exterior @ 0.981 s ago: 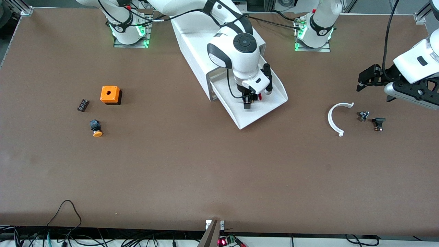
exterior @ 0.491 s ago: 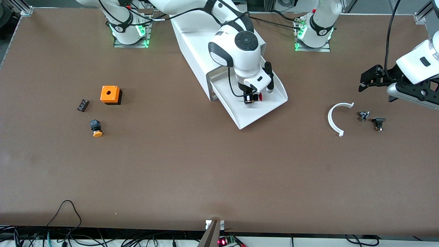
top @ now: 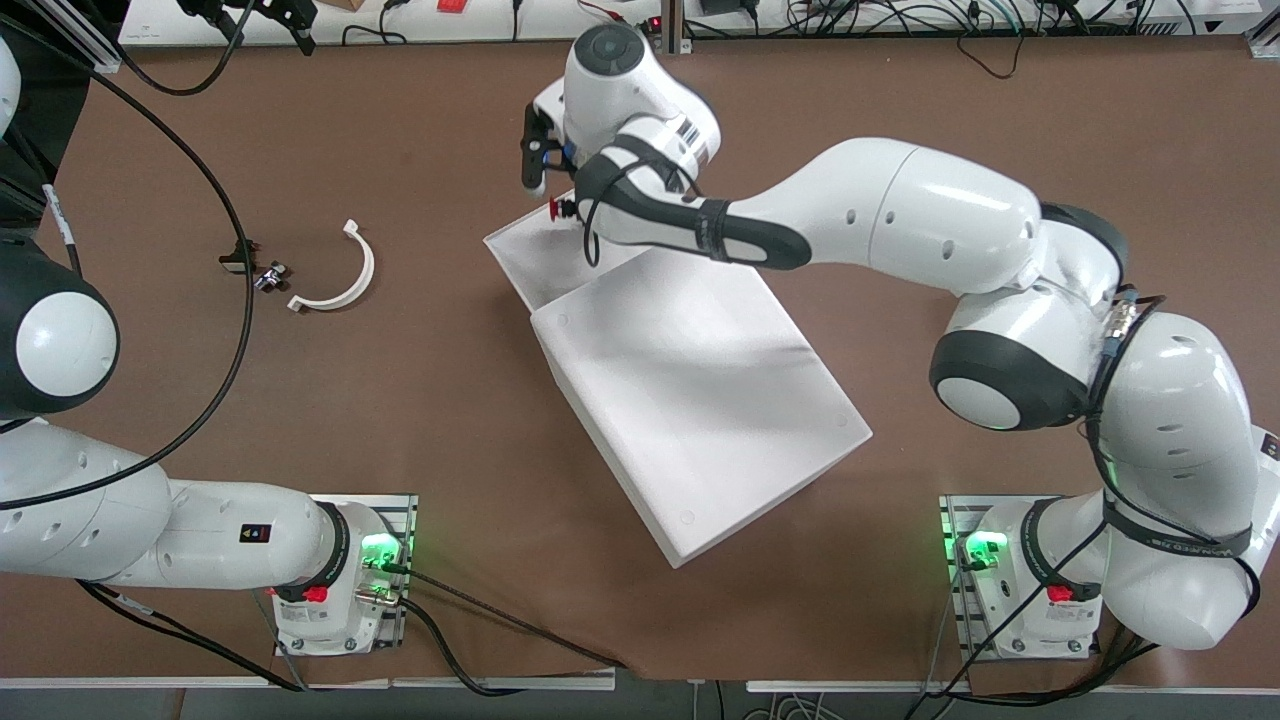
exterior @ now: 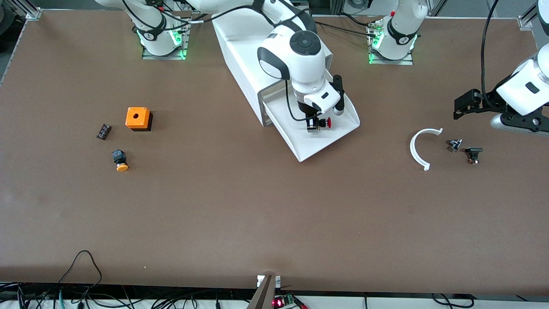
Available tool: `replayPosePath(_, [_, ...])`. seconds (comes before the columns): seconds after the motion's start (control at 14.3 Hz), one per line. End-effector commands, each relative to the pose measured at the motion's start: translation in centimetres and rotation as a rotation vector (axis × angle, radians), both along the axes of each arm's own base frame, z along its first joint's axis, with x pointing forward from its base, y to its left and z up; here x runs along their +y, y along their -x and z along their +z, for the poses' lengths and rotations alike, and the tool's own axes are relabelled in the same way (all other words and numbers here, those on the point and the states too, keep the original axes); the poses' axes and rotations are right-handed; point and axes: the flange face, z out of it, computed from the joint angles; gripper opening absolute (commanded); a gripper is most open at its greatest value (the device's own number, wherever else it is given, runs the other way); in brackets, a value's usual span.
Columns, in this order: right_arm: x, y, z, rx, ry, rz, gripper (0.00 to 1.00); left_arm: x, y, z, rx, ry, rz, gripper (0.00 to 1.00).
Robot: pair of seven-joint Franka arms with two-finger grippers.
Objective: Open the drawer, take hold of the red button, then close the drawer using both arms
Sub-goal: 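Carry the red button out while the left gripper pushes the drawer shut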
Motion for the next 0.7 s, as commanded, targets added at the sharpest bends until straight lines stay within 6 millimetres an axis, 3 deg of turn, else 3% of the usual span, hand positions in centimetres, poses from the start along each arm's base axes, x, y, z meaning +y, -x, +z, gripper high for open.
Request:
replayPosePath(0.0, [-3.3,-1.7,6.7,-0.002,-0.041,-0.151,0.07,-0.1,0.0,-1.4,0.005,-0.029,0.003,1.0])
replayPosePath(0.21, [-8.9,-6.1,11.3,0.018,-0.098,-0.353,0.07,-1.6,0.0,-4.7,0.007,-0.014,-0.014,1.0])
replayPosePath(0.28, [-11.5,-7.6,12.9,0.008,-0.095,-0.4,0.07,-3.4,0.0,-6.8,-0.003,-0.002,-0.03,1.0])
replayPosePath(0.42, [-17.9,-10.8,13.6,-0.019,-0.002,-0.51,0.07,-6.2,0.1,-11.2,-0.04,0.013,0.075,1.0])
replayPosePath(0.49, [-21.1,-12.3,13.7,-0.024,0.017,-0.571,0.07,-8.5,0.4,-12.8,-0.057,0.016,0.117,1.0])
replayPosePath(0.63, [-27.2,-14.7,12.6,0.053,-0.006,-0.752,0.07,-11.7,0.6,-16.3,-0.06,0.006,0.234,1.0])
